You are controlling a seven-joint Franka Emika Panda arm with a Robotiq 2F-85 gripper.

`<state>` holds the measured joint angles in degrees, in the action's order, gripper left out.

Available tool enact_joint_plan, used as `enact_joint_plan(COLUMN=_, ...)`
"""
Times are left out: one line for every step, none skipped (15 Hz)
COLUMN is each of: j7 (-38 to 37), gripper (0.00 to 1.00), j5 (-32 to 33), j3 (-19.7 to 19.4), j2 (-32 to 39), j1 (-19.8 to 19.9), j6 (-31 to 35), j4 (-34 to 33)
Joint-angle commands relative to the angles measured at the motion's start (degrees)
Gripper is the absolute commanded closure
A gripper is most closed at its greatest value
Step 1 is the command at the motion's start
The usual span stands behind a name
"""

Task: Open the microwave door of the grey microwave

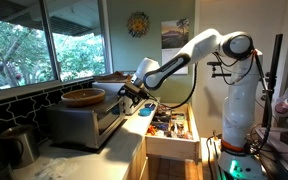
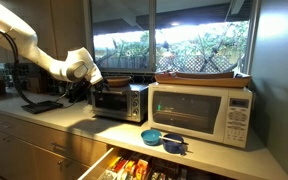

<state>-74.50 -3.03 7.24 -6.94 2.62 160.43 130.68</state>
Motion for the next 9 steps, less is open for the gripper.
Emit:
enact_joint_plan(j7=-2.01, gripper=0.0, j5=4.06, j3=0.54, j2=2.73, j1=0.87, j6=0.83, j4=-2.79)
enact_joint_plan(j7=-1.77, gripper=0.0, j5=4.1, j3=0.41, j2=3.15, j1=0.66, j6=0.27, j4=-3.58)
enact_joint_plan(j7=-1.13, gripper=0.0, j5=3.45, j3=0.25, j2=3.87, j1=0.35, j6=0.08, j4=-4.29)
enact_joint_plan(j7=-0.66, gripper=0.0, j5=2.55, j3=0.14, j2=4.48, j1=0.12, j6=-0.21, j4=-4.88)
enact_joint_plan(j7=0.03, gripper=0.0, j5=1.06, j3=0.13, j2=4.9, j1=-0.29, j6=-0.55, j4=-5.12)
enact_joint_plan(j7=0.39, gripper=0.0, j5=-0.08, j3=0.25, j2=5.05, j1=-0.63, j6=-0.96, j4=-4.95)
enact_joint_plan(j7=1.69, gripper=0.0, j5=-2.15, j3=-1.01, j2=5.39, j1=-2.41, j6=-1.17, j4=-4.6)
enact_joint_plan(j7=2.23, gripper=0.0, j5=-3.64, j3=-1.04, j2=5.91, j1=-2.84, j6=-1.15, j4=-4.31)
enact_joint_plan(j7=2.31, gripper=0.0, j5=-5.03, j3=-0.97, j2=6.11, j1=-3.34, j6=-0.84, j4=-3.61)
